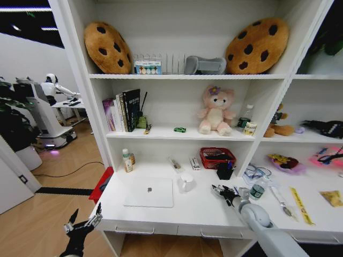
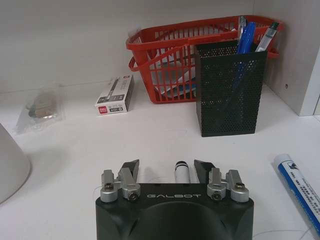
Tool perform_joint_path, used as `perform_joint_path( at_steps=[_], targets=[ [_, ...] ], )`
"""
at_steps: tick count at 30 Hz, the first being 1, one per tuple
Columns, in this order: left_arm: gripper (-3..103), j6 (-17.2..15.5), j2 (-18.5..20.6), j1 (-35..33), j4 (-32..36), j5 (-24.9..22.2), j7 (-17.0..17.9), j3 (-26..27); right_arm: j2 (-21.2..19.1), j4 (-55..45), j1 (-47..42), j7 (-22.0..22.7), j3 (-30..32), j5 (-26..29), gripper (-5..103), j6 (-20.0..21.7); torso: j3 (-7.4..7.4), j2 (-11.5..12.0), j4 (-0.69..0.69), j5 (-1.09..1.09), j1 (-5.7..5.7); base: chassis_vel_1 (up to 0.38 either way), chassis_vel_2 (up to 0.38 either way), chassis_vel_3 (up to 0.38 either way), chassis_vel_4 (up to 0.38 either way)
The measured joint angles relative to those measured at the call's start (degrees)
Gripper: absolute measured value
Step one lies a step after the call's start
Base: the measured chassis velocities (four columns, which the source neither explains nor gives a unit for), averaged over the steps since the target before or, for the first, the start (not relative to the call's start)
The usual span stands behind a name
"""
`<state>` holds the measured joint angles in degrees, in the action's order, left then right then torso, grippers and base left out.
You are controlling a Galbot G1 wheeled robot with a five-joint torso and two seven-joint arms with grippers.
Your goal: Organize the objects on the table.
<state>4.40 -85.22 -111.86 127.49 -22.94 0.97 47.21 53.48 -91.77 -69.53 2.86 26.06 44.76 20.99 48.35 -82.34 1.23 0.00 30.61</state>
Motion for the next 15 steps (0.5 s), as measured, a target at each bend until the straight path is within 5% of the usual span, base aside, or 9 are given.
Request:
perform_joint_path(
  at_steps=[15],
  targets=[
    [99, 0.00, -0.18, -0.10, -0.05, 0.46, 0.01, -0.15, 0.06, -0.73, -1.67, 0.05, 0.89, 0.44, 13, 0.06, 0.00, 0.00, 0.01, 0.00, 0.00, 0.000, 0.000, 0.000, 0.000]
  ],
)
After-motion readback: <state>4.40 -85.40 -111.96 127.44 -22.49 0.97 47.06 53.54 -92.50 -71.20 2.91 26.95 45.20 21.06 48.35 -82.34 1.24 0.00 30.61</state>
